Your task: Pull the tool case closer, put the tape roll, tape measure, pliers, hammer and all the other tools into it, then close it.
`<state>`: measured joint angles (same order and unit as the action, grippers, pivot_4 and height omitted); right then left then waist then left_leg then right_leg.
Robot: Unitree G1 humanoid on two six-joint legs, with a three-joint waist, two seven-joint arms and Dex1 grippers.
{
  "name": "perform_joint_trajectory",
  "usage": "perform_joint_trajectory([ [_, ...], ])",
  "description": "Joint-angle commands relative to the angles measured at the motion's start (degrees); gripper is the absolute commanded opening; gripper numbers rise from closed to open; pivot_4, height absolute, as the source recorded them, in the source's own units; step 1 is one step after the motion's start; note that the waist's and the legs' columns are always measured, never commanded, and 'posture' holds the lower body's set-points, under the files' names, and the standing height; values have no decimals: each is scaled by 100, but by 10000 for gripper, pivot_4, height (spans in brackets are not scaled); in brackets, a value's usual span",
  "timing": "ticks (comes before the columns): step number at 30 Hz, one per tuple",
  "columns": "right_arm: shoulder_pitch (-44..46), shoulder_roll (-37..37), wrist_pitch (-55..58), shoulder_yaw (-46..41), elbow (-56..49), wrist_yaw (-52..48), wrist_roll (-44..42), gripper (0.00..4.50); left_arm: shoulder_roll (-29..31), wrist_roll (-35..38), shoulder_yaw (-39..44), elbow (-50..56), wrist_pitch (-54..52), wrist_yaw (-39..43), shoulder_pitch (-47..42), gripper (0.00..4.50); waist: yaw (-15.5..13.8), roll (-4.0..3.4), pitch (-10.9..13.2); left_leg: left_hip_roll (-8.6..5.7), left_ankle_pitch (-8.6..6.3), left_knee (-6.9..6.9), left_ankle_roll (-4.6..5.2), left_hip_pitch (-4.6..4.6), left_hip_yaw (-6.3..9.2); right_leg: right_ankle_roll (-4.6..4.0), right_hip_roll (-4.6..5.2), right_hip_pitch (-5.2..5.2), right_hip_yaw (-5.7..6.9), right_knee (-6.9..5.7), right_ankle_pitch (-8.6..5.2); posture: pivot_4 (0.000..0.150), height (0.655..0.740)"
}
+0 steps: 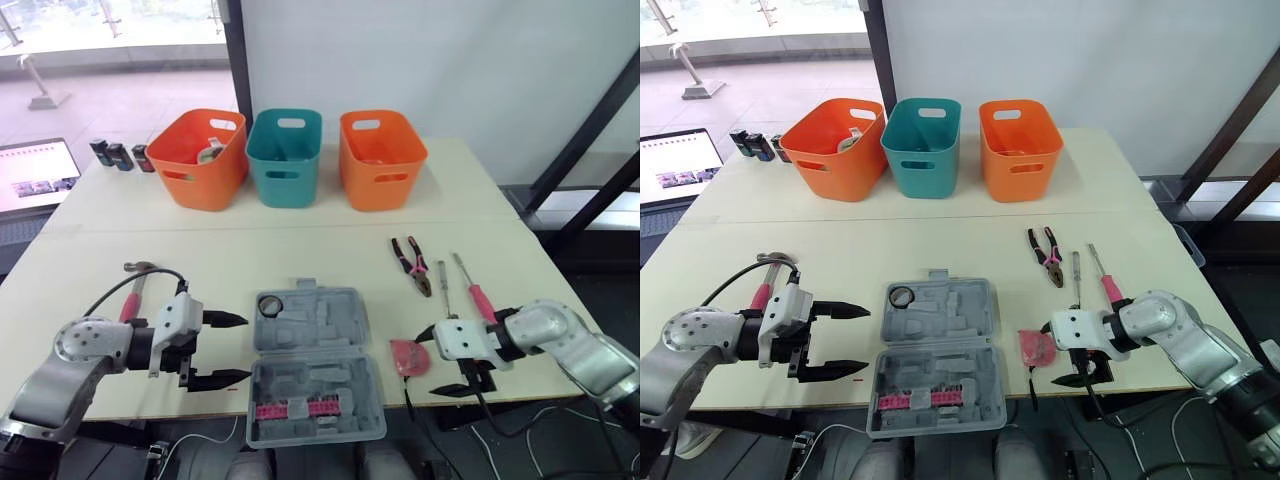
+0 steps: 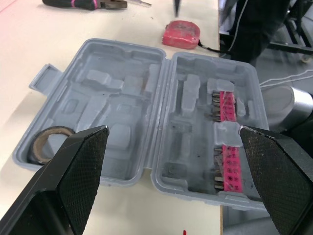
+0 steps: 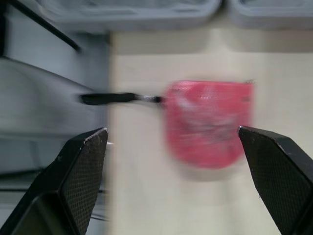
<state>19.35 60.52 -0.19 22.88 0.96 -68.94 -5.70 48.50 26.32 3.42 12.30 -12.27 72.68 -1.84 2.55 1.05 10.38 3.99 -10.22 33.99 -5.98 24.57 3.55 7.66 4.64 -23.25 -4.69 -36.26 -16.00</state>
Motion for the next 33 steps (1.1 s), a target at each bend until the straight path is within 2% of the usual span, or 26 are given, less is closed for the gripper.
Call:
perform_joint_trajectory([
  [1,213,-216,-116,-76,293,-104,295,44748,17,26,85,221,14,-72,72,45000,-18,0,1,0,0,-1,0,0,0,1,0,2,0,0,-1,1500,7400],
  [8,330,-595,98,-71,547,-221,599,44748,22,54,159,280,-60,-223,152,45000,-25,1,2,0,0,3,0,-7,1,0,0,12,0,0,0,1500,7400],
  [23,312,-916,113,-58,751,-90,1201,44748,40,37,127,293,-101,-313,128,45000,-3,3,0,0,0,3,0,-18,1,1,-1,23,1,-1,0,1500,7400],
  [26,276,-951,104,-51,718,-70,1224,36000,35,26,120,278,-98,-323,108,45000,-1,4,-1,0,0,4,0,-19,1,1,-1,26,1,-1,0,1500,7400],
  [27,276,-970,124,-58,704,-67,1223,31041,33,28,118,274,-103,-325,97,45000,0,5,-1,0,0,4,0,-21,1,1,-1,27,0,-1,0,1500,7400],
  [28,275,-985,144,-64,682,-74,1218,28424,33,24,116,268,-102,-327,91,45000,1,5,-1,0,1,4,0,-21,1,1,-1,27,0,-1,0,1500,7400],
  [33,225,-1013,345,-146,388,-156,1114,28340,42,8,109,257,-101,-326,98,45000,0,5,-1,0,1,4,0,-23,2,1,-1,29,1,-2,0,1500,7400],
])
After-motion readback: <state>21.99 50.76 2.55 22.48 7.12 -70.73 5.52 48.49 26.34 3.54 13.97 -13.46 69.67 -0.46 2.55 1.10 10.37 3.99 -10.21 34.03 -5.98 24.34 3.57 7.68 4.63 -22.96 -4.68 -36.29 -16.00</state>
